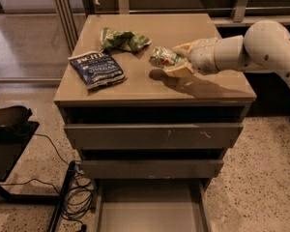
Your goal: Pick 7up can from bottom drawer and place on counter
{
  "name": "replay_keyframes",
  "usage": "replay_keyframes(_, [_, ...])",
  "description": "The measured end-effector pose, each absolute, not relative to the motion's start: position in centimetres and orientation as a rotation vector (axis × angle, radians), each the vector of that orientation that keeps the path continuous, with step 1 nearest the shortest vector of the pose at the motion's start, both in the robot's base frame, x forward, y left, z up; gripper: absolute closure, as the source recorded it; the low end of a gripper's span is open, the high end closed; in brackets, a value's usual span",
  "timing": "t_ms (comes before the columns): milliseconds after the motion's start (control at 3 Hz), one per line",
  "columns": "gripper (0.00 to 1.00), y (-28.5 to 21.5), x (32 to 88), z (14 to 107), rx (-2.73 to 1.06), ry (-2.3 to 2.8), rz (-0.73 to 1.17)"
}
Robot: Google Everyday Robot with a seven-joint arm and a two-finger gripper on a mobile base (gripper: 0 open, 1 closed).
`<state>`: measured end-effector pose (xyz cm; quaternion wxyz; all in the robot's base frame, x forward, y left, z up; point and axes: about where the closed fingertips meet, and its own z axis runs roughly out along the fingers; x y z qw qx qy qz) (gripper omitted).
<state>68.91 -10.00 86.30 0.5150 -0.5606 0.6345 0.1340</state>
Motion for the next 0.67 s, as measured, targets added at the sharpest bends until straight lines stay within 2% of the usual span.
replay_keyframes(667, [0.59,-9.99,68.91,86.28,-1.346,1.526,0.323])
